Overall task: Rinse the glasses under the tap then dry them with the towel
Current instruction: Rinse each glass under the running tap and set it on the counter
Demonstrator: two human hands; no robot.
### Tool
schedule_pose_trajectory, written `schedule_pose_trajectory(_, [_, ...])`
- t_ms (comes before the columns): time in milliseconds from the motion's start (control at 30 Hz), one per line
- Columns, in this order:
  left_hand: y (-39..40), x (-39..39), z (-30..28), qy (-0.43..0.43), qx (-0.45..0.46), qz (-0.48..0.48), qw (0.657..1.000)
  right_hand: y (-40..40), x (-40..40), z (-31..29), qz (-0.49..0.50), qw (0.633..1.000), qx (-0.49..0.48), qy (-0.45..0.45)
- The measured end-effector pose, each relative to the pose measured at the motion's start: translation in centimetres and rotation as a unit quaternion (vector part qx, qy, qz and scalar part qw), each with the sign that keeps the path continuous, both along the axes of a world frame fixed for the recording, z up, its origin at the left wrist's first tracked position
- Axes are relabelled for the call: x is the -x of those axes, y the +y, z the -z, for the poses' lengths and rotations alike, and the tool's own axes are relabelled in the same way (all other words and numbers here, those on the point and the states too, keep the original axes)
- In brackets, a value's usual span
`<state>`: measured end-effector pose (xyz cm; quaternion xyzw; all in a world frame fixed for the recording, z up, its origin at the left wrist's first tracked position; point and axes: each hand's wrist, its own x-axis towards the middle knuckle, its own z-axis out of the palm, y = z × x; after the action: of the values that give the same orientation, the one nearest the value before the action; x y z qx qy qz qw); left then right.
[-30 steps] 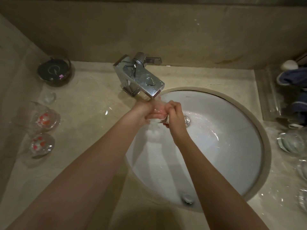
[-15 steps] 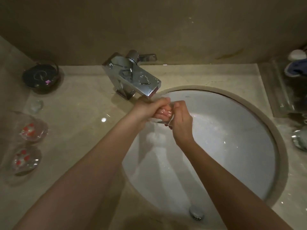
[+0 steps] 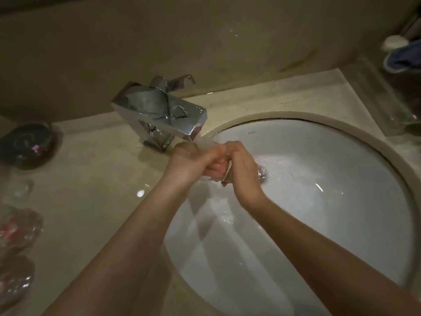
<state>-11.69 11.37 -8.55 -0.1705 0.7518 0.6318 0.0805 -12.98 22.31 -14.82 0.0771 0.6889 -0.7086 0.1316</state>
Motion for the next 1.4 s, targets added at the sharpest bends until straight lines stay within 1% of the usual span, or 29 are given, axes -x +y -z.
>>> schedule_pose_trajectory(33, [-0.2, -0.2, 0.3, 0.015, 0.057, 0.042, 0.997, 0.3, 0.4, -0.7, -0.044, 0.990, 0.035, -0.128])
schedule_pose_trajectory(67, [-0.4, -0.3, 0.8, 0.023, 0.109, 0.090, 0.990, 0.4, 0.6, -1.6, -0.092, 0.963, 0.084, -0.240])
schedule_pose_trajectory(100, [-0.5, -0.5, 1.2, 0.028, 0.152, 0.116, 0.981, 0.3, 0.6, -1.8, -0.116, 0.940, 0.121, -0.297])
schedule_pose_trajectory(133, [-0.8, -0.5, 1.5, 0.037, 0.181, 0.123, 0.975, 0.0, 0.5, -1.6, -0.112, 0.938, 0.121, -0.305])
schedule_pose_trajectory(167, [-1.1, -0.5, 1.5, 0.036, 0.155, 0.107, 0.981, -0.4, 0.2, -1.1, -0.085, 0.955, 0.079, -0.272])
schedule_pose_trajectory(200, [-1.4, -0.4, 1.7, 0.024, 0.098, 0.074, 0.992, -0.8, -0.1, -0.3, -0.046, 0.977, 0.010, -0.207])
schedule_pose_trajectory(233, [-1.5, -0.4, 1.5, 0.005, 0.037, 0.039, 0.999, -1.0, -0.5, 0.4, -0.011, 0.989, -0.084, -0.121])
schedule_pose_trajectory(267, [-1.6, -0.4, 1.3, -0.012, -0.010, 0.012, 1.000, -1.2, -1.0, 0.8, 0.002, 0.985, -0.171, -0.029])
schedule_pose_trajectory(300, [-1.7, -0.4, 1.4, -0.021, -0.031, -0.002, 0.999, -1.3, -1.3, 1.0, 0.013, 0.977, -0.211, 0.040])
schedule_pose_trajectory(333, [-1.7, -0.4, 1.5, -0.022, -0.037, -0.006, 0.999, -1.2, -1.5, 1.1, 0.026, 0.974, -0.210, 0.079])
schedule_pose_trajectory(367, [-1.6, -0.4, 1.6, -0.015, -0.032, -0.001, 0.999, -1.0, -1.7, 1.2, 0.044, 0.979, -0.181, 0.085])
schedule_pose_trajectory(433, [-1.3, -0.6, 1.8, 0.011, -0.013, 0.008, 1.000, -0.9, -1.5, 1.0, 0.058, 0.991, -0.114, 0.031])
schedule_pose_trajectory(533, [-1.4, -0.6, 2.2, 0.053, -0.006, -0.003, 0.999, -0.5, -0.9, 0.6, -0.019, 0.997, -0.018, -0.074])
schedule_pose_trajectory(600, [-1.3, -0.8, 2.5, 0.079, -0.006, -0.037, 0.996, -0.1, -0.7, 0.2, -0.087, 0.991, 0.033, -0.097])
schedule_pose_trajectory(667, [-1.1, -1.2, 3.0, 0.085, -0.028, -0.074, 0.993, 0.2, -0.8, 0.1, -0.115, 0.987, 0.059, -0.095])
schedule_pose_trajectory(767, [-0.9, -2.0, 4.0, 0.077, -0.058, -0.113, 0.989, -0.1, -1.2, 0.1, -0.082, 0.982, 0.113, -0.124])
schedule_pose_trajectory(900, [0.6, -2.4, 3.6, 0.106, -0.091, -0.146, 0.979, -0.3, -1.6, -0.6, -0.051, 0.943, 0.241, -0.222])
schedule_pose_trajectory(933, [1.0, -2.6, 3.4, 0.108, -0.095, -0.157, 0.977, -0.3, -1.6, -0.7, -0.060, 0.941, 0.247, -0.223])
schedule_pose_trajectory(967, [1.3, -2.7, 3.2, 0.107, -0.108, -0.168, 0.974, -0.5, -1.7, -0.7, -0.068, 0.948, 0.232, -0.209])
schedule_pose_trajectory(1000, [1.4, -2.8, 3.4, 0.107, -0.119, -0.174, 0.972, -0.8, -1.6, -0.7, -0.072, 0.959, 0.201, -0.187])
schedule_pose_trajectory(1067, [1.6, -3.0, 3.1, 0.104, -0.098, -0.166, 0.976, -1.6, -1.4, -0.6, -0.062, 0.983, 0.113, -0.133])
schedule_pose_trajectory(1100, [1.6, -3.0, 3.0, 0.110, -0.090, -0.168, 0.976, -2.0, -1.4, -0.6, -0.050, 0.988, 0.079, -0.120])
schedule_pose_trajectory(1133, [1.6, -3.0, 3.0, 0.119, -0.105, -0.179, 0.971, -2.4, -1.3, -0.5, -0.040, 0.991, 0.064, -0.112])
schedule_pose_trajectory(1200, [1.6, -2.8, 3.3, 0.109, -0.142, -0.210, 0.961, -3.0, -1.5, -0.6, -0.047, 0.991, 0.076, -0.098])
schedule_pose_trajectory(1233, [1.6, -2.8, 3.3, 0.097, -0.153, -0.220, 0.958, -3.1, -1.5, -0.6, -0.040, 0.989, 0.096, -0.103])
schedule_pose_trajectory(1300, [1.3, -3.1, 3.6, 0.074, -0.196, -0.215, 0.954, -3.1, -1.6, -0.6, -0.028, 0.971, 0.183, -0.148])
schedule_pose_trajectory(1333, [1.1, -3.4, 4.0, 0.065, -0.214, -0.214, 0.951, -3.0, -1.8, -0.9, -0.031, 0.964, 0.205, -0.165])
schedule_pose_trajectory(1367, [1.0, -3.6, 4.2, 0.056, -0.222, -0.217, 0.949, -3.0, -2.0, -0.8, -0.036, 0.969, 0.187, -0.156])
schedule_pose_trajectory(1400, [1.0, -3.8, 4.2, 0.052, -0.218, -0.220, 0.949, -3.2, -2.1, -0.7, -0.037, 0.980, 0.139, -0.135])
